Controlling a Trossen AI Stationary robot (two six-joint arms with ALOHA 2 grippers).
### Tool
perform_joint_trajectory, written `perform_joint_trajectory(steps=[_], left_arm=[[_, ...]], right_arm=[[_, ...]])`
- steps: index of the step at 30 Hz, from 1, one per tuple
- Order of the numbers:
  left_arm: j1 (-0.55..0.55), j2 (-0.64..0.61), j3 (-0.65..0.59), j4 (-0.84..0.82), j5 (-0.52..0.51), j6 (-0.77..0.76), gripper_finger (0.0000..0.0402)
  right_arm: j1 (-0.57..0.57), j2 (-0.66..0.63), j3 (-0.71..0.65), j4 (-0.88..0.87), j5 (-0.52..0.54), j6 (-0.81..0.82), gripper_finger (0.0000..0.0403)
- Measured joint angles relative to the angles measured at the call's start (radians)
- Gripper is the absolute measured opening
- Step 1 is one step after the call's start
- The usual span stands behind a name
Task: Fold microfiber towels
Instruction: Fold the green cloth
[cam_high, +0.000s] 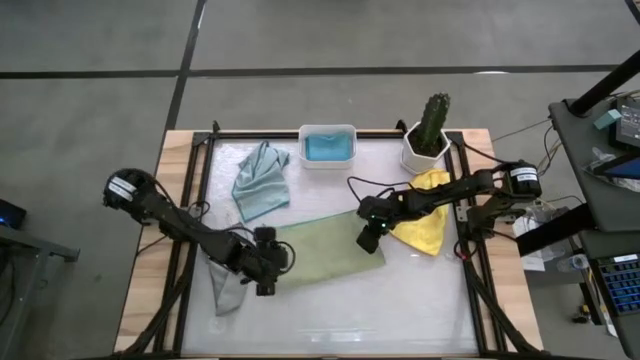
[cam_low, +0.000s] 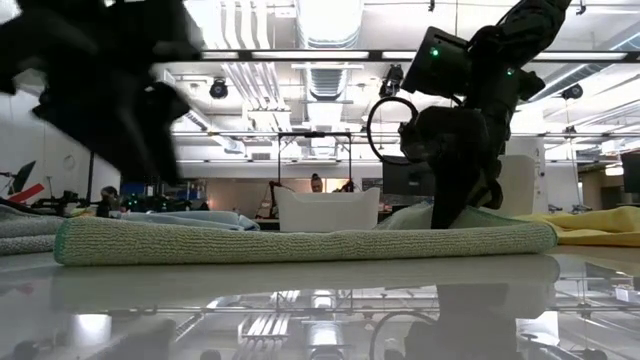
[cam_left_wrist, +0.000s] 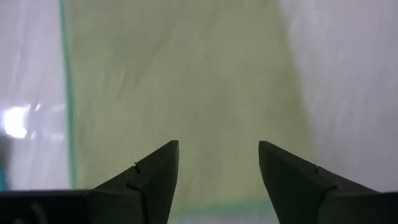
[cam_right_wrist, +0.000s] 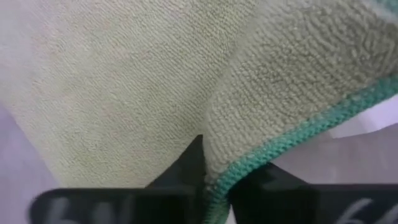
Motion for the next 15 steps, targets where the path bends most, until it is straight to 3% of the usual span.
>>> perform_joint_trajectory(steps=[2, 9, 15], left_arm=[[-0.004, -0.003, -0.026, -0.026, 0.001, -0.023, 0.0205], [-0.006, 0.001, -0.096, -0.027, 0.005, -0.086, 0.0205], [0.0, 0.037, -0.115, 0.124, -0.035, -0.044, 0.0205]], right_arm=[[0.0, -0.01, 0.0, -0.013, 0.0, 0.003, 0.0017], [-0.005, -0.073, 0.059, -0.221, 0.01, 0.004, 0.0013], [-0.006, -0.077, 0.212, -0.47, 0.076, 0.012, 0.0013]])
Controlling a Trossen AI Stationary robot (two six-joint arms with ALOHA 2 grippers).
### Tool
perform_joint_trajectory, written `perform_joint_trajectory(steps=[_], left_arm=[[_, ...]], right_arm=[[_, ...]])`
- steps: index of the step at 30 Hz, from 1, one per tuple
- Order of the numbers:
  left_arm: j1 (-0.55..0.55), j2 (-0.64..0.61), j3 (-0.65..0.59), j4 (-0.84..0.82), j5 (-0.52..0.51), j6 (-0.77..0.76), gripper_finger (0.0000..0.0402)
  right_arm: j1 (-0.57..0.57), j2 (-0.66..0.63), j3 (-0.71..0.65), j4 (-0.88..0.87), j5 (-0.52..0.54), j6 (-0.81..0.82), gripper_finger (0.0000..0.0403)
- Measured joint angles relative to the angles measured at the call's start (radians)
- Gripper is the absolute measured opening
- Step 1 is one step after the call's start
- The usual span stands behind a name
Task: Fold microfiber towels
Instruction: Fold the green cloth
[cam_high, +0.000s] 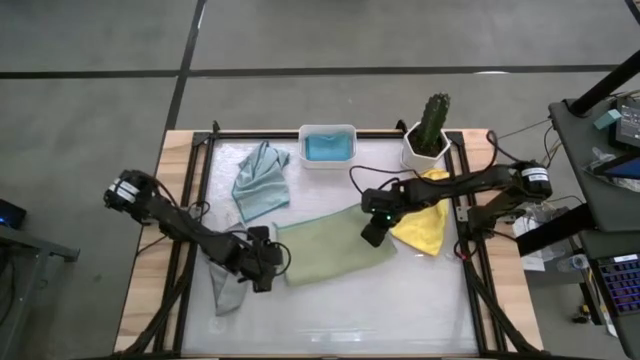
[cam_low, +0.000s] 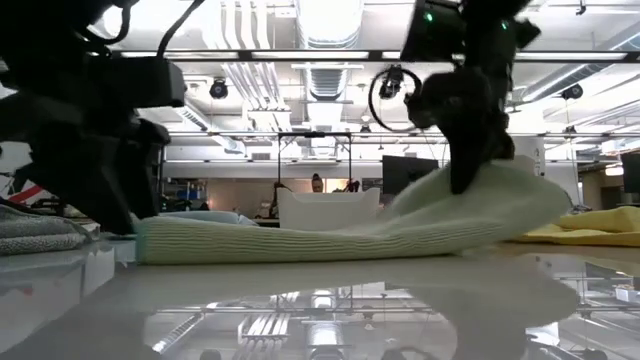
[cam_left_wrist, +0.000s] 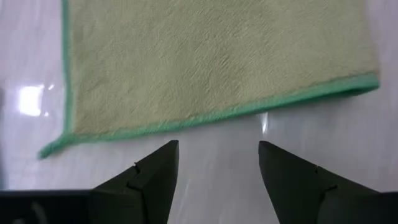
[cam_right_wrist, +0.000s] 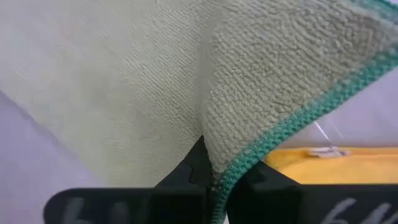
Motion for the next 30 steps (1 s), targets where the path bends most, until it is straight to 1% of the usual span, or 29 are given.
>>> perform_joint_trajectory(steps=[3, 7, 13, 19, 22, 26, 30], left_arm=[[0.007, 0.014, -0.03, 0.085, 0.0, 0.013, 0.0205], [0.009, 0.023, -0.058, 0.174, -0.003, 0.011, 0.0205], [0.009, 0.043, -0.092, 0.26, -0.008, 0.01, 0.0205], [0.009, 0.042, -0.114, 0.293, -0.012, 0.008, 0.0205], [0.009, 0.042, -0.116, 0.301, -0.012, 0.009, 0.0205], [0.009, 0.043, -0.117, 0.305, -0.011, 0.009, 0.0205], [0.009, 0.043, -0.118, 0.306, -0.011, 0.009, 0.0205]], right_arm=[[0.001, 0.02, 0.067, -0.036, 0.003, 0.019, 0.0013], [0.004, 0.069, 0.145, -0.038, -0.066, 0.044, 0.0012], [0.025, 0.212, 0.265, 0.015, -0.121, 0.042, 0.0012], [0.045, 0.366, 0.414, 0.088, -0.171, 0.008, 0.0012], [0.048, 0.425, 0.486, 0.1, -0.179, 0.006, 0.0012], [0.047, 0.474, 0.554, 0.141, -0.18, 0.006, 0.0012], [0.047, 0.508, 0.587, 0.215, -0.179, 0.006, 0.0012]])
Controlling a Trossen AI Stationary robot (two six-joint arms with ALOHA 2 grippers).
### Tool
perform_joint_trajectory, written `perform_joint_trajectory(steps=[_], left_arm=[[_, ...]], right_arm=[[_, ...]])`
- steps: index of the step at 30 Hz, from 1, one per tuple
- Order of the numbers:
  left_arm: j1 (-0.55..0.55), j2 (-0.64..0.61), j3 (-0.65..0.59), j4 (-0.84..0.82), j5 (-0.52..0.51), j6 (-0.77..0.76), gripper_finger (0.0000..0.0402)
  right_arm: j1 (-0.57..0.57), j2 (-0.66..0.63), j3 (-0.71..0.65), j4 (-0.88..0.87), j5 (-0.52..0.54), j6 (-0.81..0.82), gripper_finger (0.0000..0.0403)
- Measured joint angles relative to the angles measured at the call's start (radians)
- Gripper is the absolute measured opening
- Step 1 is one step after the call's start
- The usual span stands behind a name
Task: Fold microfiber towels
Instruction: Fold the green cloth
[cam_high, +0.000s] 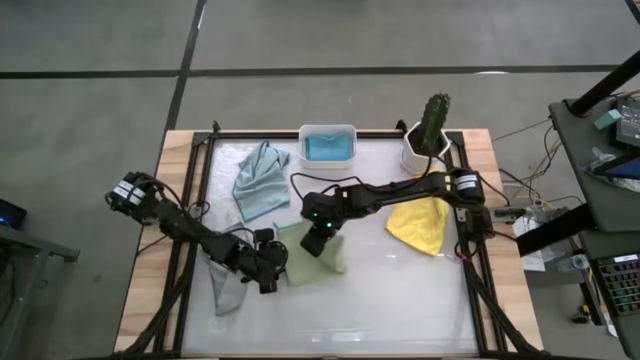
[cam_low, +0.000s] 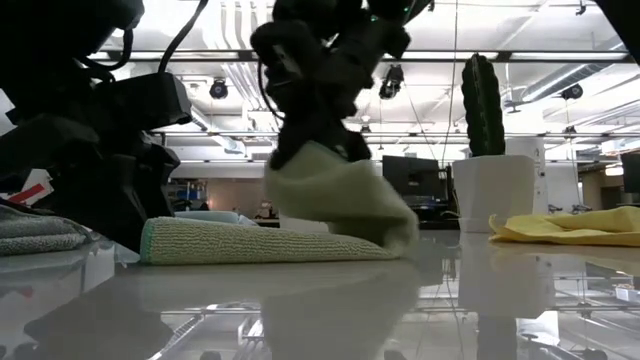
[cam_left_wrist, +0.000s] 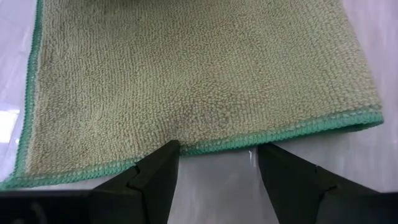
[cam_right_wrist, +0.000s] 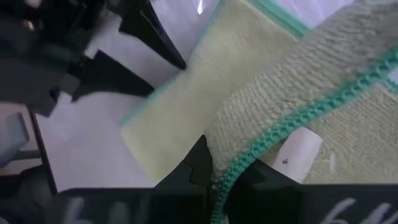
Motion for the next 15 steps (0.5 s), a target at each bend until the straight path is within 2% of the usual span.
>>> perform_joint_trajectory(steps=[10, 15], left_arm=[[0.0, 0.0, -0.003, 0.009, 0.002, 0.001, 0.0205], [-0.001, 0.0, -0.003, 0.011, 0.004, 0.001, 0.0205]], right_arm=[[0.0, 0.066, 0.0, 0.107, 0.008, -0.015, 0.0015], [0.0, 0.069, 0.0, 0.132, 0.016, -0.042, 0.0046]])
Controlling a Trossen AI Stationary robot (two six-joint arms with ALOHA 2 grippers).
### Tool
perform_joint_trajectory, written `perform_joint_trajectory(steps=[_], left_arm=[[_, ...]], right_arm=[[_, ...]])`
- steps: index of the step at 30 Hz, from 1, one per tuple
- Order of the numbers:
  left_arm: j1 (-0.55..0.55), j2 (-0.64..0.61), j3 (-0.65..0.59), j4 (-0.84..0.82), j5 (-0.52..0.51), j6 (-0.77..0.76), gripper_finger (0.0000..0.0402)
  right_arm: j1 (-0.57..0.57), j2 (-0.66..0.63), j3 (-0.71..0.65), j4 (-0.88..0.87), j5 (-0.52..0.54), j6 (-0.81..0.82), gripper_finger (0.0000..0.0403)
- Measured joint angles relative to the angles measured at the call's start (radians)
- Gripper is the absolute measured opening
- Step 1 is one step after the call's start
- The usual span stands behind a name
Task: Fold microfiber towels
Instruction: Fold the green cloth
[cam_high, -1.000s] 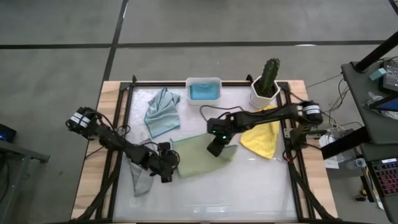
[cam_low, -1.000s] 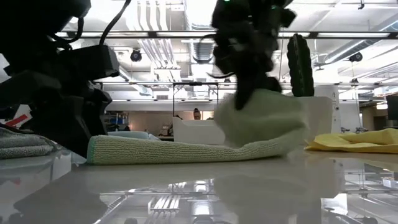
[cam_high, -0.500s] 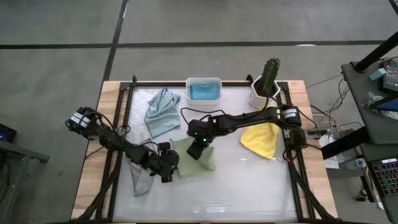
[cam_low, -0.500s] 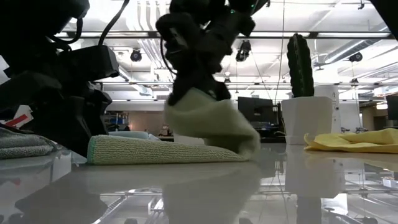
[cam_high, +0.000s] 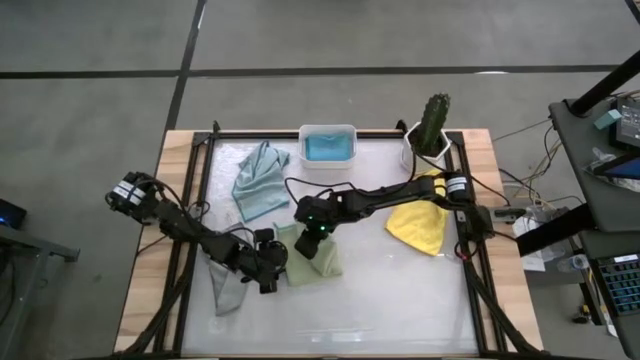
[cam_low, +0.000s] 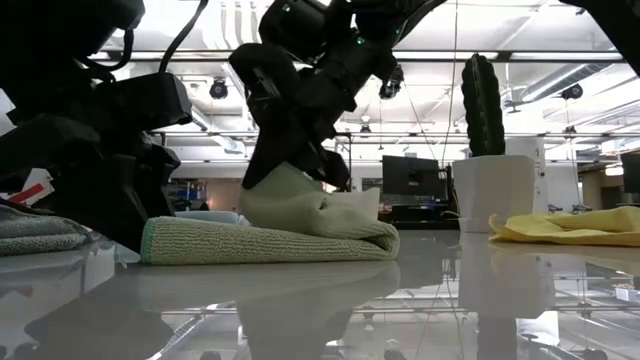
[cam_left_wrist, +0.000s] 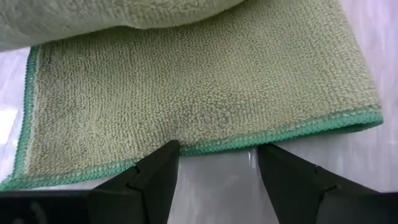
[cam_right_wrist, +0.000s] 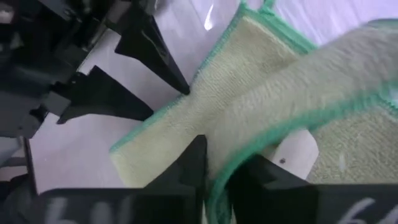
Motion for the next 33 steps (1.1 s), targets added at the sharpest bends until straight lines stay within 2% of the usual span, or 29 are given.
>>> perform_joint_trajectory(steps=[8, 13, 18, 24, 26, 31, 33], left_arm=[[0.0, 0.001, 0.0, 0.006, 0.001, 0.0, 0.0205], [0.0, 0.0, 0.0, 0.006, 0.002, 0.0, 0.0205], [0.0, -0.002, 0.0, 0.007, 0.008, 0.0, 0.0205], [0.0, -0.002, 0.0, 0.007, 0.012, 0.0, 0.0205], [0.0, -0.002, 0.0, 0.007, 0.012, 0.0, 0.0205], [-0.001, -0.002, 0.0, 0.008, 0.013, 0.0, 0.0205], [-0.001, -0.003, 0.0, 0.007, 0.016, 0.0, 0.0205]], right_arm=[[0.0, 0.0, 0.007, 0.003, 0.018, -0.018, 0.0138], [0.016, -0.001, 0.015, 0.001, -0.013, -0.034, 0.0178], [0.051, -0.038, 0.02, -0.008, -0.039, -0.128, 0.0195], [0.126, -0.132, 0.021, -0.099, -0.017, -0.239, 0.0191], [0.158, -0.162, 0.02, -0.146, 0.06, -0.265, 0.0187], [0.222, -0.185, 0.001, -0.243, 0.401, -0.306, 0.0173], [0.232, -0.182, -0.022, -0.243, 0.491, -0.306, 0.0165]])
